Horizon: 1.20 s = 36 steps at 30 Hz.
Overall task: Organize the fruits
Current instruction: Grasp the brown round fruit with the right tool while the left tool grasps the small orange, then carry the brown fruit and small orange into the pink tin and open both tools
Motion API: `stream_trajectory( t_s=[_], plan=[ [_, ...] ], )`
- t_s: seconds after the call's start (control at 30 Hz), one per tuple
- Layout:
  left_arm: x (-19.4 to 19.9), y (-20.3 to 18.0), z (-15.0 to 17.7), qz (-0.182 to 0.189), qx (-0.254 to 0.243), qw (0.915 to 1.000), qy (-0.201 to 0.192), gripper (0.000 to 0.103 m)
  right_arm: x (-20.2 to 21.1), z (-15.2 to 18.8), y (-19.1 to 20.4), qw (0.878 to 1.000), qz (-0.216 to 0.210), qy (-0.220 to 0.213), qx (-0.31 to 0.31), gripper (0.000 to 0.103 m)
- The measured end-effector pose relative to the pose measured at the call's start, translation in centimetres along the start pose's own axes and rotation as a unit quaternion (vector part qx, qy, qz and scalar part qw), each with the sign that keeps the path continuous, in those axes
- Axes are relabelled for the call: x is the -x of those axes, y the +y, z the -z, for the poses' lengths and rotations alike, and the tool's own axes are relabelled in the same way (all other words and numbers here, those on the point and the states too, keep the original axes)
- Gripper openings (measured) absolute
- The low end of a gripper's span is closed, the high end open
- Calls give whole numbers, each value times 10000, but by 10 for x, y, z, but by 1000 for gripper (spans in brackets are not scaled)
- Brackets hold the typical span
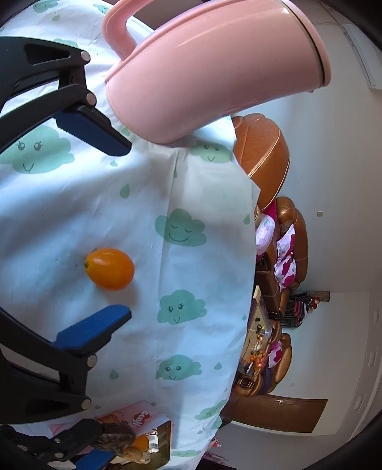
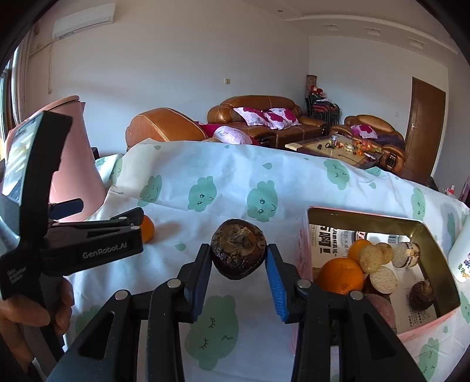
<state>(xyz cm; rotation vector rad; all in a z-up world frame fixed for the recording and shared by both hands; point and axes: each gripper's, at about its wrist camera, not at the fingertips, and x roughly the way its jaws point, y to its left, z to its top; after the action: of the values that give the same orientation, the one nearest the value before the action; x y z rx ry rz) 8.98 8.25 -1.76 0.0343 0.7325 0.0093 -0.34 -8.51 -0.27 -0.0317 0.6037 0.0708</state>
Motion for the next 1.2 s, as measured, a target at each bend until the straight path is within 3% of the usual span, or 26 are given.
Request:
stream_trajectory(
  t_s=[0.1, 0.2, 0.33, 0.47, 0.5, 0.63, 0.7, 0.83, 1.07, 1.2],
  plan=[
    [-9, -10, 1, 71, -102, 9998, 148, 87, 15, 7, -3, 9998, -16, -112, 139, 40],
    [-19, -22, 3, 43, -348, 9987, 378, 79, 21, 10, -3, 9997, -38, -160, 201, 40],
    [-23, -30, 4, 97, -467, 9976, 497, 77, 19, 11, -5, 9997, -90, -92, 186, 40],
    [-33, -35, 4, 208, -562, 9952, 780, 59, 16, 11, -7, 9998, -150, -14, 115, 40],
    [-33, -35, 4, 301, -525, 9951, 780, 54, 15, 11, -7, 9998, -157, 7, 113, 40],
    [-32, -36, 4, 408, -524, 9947, 788, 50, 13, 12, -6, 9998, -171, 31, 130, 40],
    [-30, -37, 4, 475, -551, 9943, 776, 37, 14, 12, -6, 9998, -158, 19, 135, 40],
    [-28, -36, 5, 467, -531, 9948, 729, 36, 15, 13, -6, 9998, -134, -18, 113, 40],
    [-3, -21, 5, 139, -211, 9996, 101, 36, 21, 12, -5, 9997, -90, -193, 133, 40],
    [4, -14, 8, 41, -84, 9999, -62, 36, 26, 13, 0, 9990, -56, -358, 270, 40]
  ],
)
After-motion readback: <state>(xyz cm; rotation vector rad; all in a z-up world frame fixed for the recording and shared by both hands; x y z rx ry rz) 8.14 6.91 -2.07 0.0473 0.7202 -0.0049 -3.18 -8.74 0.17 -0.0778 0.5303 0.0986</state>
